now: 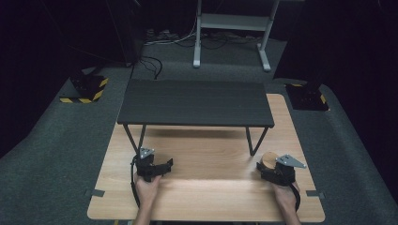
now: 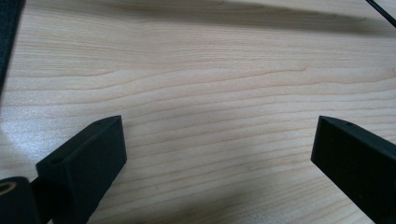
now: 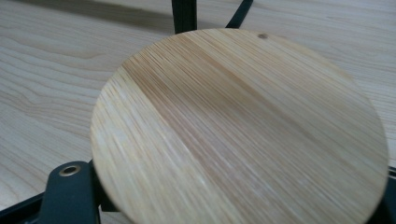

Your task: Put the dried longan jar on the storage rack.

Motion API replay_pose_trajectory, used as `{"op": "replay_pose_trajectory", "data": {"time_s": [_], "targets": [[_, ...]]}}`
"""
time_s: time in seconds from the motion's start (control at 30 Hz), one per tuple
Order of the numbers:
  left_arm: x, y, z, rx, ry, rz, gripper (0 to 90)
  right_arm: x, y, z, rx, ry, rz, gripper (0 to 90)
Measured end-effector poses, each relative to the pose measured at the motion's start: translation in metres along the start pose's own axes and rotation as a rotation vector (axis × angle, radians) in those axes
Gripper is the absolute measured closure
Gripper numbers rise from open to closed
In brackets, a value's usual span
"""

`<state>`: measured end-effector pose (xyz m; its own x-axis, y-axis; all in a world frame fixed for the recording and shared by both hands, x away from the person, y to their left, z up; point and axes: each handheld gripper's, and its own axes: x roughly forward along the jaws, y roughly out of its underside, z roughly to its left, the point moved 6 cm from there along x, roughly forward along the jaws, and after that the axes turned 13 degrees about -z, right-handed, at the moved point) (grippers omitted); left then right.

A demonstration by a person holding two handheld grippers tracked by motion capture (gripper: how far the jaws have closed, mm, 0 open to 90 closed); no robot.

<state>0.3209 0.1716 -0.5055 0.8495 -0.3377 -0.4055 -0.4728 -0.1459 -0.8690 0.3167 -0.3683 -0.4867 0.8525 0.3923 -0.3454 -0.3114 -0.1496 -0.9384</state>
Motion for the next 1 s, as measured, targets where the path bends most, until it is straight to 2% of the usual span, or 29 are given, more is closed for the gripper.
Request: {"op": "replay_pose_trajectory", "data": {"time_s": [0.23, 0.5, 0.87, 1.0], "targets": [[0.000, 0.000, 0.000, 0.002, -0.001, 0.001, 3.3, -0.001, 0.000, 0.000, -0.003, -0.009, 0.001, 24.7], [0.000, 0.000, 0.000, 0.002, -0.001, 0.001, 3.3, -0.008, -0.008, 0.002, -0.012, -0.036, -0.021, 24.7], [0.000, 0.000, 0.000, 0.000, 0.000, 0.000, 3.4, -0.017, -0.029, 0.012, -0.054, -0.111, -0.043, 24.8], [0.000, 0.000, 0.000, 0.000, 0.000, 0.000, 3.4, -0.022, -0.042, 0.017, -0.073, -0.161, -0.057, 24.8]]}}
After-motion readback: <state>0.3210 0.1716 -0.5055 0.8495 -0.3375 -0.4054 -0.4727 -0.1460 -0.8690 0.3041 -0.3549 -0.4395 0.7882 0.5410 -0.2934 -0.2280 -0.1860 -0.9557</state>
